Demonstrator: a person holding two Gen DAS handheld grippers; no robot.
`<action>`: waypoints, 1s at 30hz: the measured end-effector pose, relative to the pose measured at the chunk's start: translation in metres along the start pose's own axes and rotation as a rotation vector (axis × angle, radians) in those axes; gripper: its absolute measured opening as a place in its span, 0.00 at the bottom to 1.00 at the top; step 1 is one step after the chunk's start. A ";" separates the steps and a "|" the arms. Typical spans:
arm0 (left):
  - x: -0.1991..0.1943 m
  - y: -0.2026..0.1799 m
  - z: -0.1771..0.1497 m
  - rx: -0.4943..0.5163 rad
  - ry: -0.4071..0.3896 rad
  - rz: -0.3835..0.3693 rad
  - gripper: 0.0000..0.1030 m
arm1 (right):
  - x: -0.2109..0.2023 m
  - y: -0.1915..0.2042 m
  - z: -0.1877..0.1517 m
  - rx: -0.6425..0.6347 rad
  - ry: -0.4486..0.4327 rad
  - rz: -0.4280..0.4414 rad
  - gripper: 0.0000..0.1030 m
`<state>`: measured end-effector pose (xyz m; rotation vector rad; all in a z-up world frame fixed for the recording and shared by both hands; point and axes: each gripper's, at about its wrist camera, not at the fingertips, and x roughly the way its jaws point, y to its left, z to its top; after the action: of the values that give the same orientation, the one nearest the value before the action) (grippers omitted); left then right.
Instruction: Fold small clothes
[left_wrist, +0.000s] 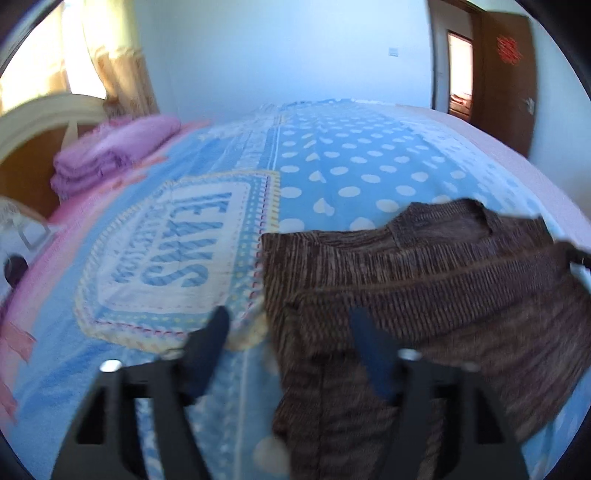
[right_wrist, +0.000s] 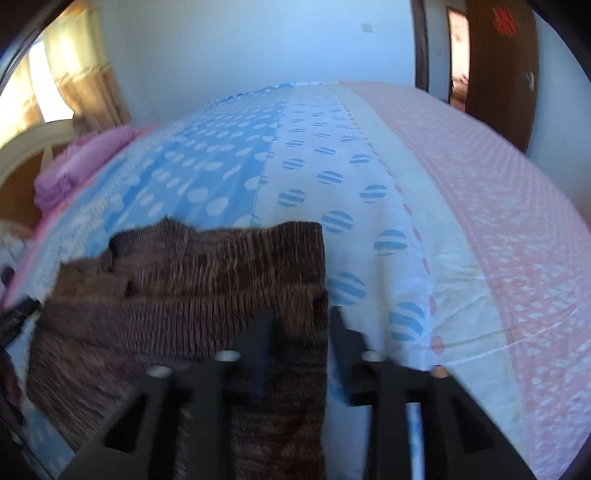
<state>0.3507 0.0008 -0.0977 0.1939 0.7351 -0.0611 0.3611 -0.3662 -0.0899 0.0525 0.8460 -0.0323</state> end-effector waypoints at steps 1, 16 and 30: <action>-0.003 -0.005 -0.005 0.052 -0.005 0.013 0.80 | -0.005 0.011 -0.005 -0.080 -0.015 -0.023 0.76; 0.065 0.014 0.051 0.019 0.079 0.287 0.91 | 0.026 0.045 0.072 -0.296 -0.110 -0.269 0.77; 0.045 0.029 0.026 -0.048 0.053 0.022 0.67 | -0.002 -0.045 0.027 0.083 -0.090 0.083 0.59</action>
<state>0.4046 0.0244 -0.1049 0.1580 0.7863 -0.0177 0.3773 -0.4128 -0.0719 0.1627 0.7515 0.0078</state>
